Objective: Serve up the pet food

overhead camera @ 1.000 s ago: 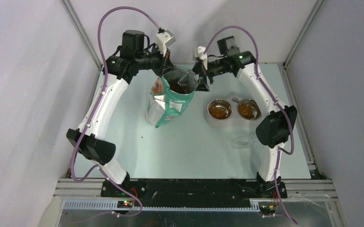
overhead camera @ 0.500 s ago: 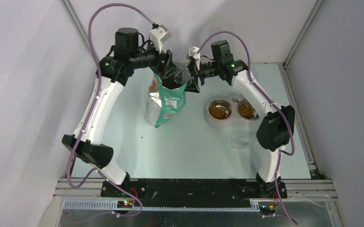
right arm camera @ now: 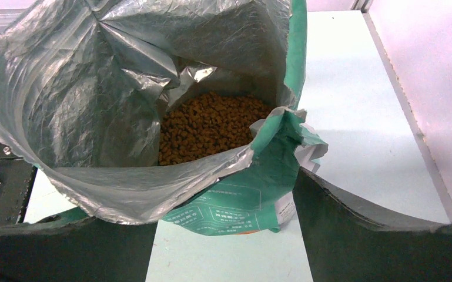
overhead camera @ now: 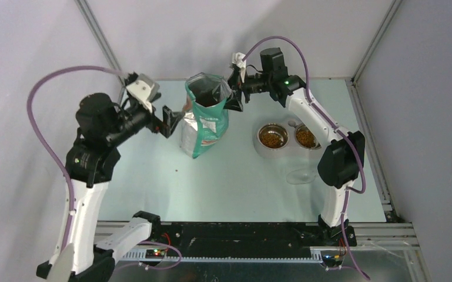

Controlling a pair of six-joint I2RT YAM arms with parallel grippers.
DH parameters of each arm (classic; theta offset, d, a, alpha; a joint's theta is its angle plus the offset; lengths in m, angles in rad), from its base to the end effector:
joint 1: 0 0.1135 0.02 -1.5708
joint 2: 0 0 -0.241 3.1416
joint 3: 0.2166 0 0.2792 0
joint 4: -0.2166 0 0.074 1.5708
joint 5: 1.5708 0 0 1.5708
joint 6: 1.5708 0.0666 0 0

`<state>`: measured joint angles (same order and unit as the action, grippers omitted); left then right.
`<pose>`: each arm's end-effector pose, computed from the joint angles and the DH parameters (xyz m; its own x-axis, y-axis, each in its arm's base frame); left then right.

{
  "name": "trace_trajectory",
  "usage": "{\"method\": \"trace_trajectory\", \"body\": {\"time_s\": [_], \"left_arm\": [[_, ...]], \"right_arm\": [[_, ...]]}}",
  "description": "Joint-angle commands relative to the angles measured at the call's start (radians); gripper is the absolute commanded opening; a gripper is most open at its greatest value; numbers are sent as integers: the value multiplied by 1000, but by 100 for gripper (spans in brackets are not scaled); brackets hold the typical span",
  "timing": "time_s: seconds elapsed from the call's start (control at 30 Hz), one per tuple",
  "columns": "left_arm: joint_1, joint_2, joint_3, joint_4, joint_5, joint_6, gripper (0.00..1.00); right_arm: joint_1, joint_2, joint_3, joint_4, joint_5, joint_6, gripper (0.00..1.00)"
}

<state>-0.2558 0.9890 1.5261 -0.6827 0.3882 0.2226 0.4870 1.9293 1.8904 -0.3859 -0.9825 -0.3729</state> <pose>0.2116 -0.0814 0.4862 -0.0052 0.2126 -0.9771 0.6128 0.7728 0.1649 0.3987 0.2738 0.3428 -0.0006 -0.2291 -0.9734 -0.9983 0.0561 -0.0126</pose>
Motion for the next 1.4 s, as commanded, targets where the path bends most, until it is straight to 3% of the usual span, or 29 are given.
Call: {"method": "trace_trajectory", "body": {"time_s": [0.0, 0.27, 0.4, 0.57, 0.63, 0.67, 0.8, 0.93, 1.13, 1.37], "left_arm": [[3, 12, -170, -11, 31, -4, 96], [0, 92, -270, 296, -7, -123, 98], [-35, 132, -291, 390, -33, -136, 93], [-74, 153, -286, 455, -95, -104, 75], [-78, 164, -269, 445, -62, -80, 62], [-77, 171, -256, 422, -39, -70, 51], [-70, 166, -217, 329, -41, -1, 21], [-17, 119, -194, 256, -46, 64, 3], [52, 72, -143, 135, -59, 230, 0], [67, 63, -88, 61, -35, 271, 0]], "right_arm": [[18, -5, 15, 25, -6, 7, 81], [11, -5, 29, -6, -4, -3, 81], [12, -13, 11, -2, 2, -1, 81], [13, -16, -3, 10, 23, 9, 81], [11, -16, -7, 21, 29, 23, 81], [10, -15, -8, 27, 29, 33, 81], [-2, -10, 1, 29, 22, 47, 81], [-25, -4, 13, 4, 6, 28, 81], [-44, 13, 34, -4, -28, 16, 81], [-33, 44, 94, 104, -65, 112, 79]]}}
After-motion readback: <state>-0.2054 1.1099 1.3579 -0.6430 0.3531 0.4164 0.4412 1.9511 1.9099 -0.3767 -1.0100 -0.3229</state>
